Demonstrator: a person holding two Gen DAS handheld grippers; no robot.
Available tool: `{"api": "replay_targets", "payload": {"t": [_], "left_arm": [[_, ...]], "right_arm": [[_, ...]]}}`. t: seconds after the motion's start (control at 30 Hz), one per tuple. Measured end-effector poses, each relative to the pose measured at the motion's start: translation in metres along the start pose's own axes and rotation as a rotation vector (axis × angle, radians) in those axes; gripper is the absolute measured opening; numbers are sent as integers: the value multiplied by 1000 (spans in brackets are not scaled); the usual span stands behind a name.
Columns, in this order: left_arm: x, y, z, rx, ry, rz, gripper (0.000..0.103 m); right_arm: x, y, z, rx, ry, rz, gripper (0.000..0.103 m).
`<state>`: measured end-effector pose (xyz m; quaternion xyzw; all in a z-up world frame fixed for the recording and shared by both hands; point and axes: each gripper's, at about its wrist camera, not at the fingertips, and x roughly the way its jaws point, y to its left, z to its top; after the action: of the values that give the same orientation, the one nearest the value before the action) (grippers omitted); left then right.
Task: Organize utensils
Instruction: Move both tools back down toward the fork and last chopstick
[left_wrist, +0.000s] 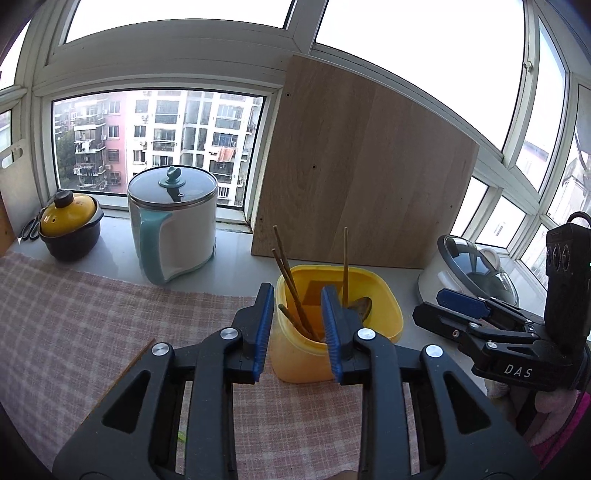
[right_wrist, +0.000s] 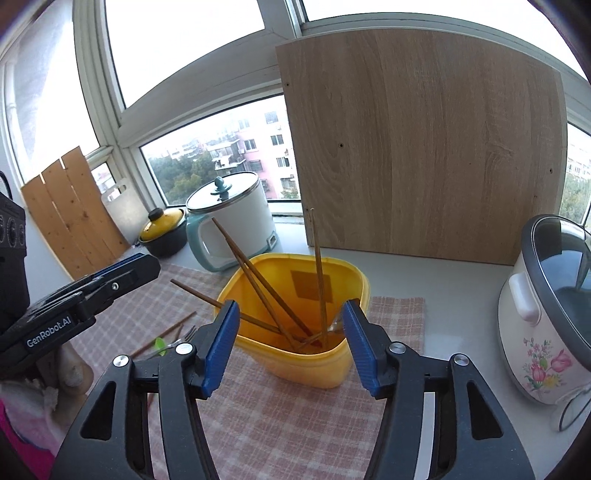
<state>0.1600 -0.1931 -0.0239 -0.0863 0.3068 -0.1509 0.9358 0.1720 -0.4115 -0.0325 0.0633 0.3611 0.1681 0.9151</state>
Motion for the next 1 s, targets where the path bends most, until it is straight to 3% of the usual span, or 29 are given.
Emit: {"api": "replay_targets", "payload": {"t": [0.23, 0.5, 0.73, 1.0], "left_arm": [[-18, 68, -6, 47, 76, 30, 26], [-3, 142, -24, 89, 240, 13, 26], [33, 164, -45, 129, 410, -72, 26], [70, 170, -71, 201, 536, -93, 26]], "right_arm": [[-3, 29, -12, 20, 11, -12, 75], [12, 67, -29, 12, 62, -35, 75], [36, 98, -45, -16, 135, -24, 75], [71, 127, -67, -82, 265, 9, 74]]}}
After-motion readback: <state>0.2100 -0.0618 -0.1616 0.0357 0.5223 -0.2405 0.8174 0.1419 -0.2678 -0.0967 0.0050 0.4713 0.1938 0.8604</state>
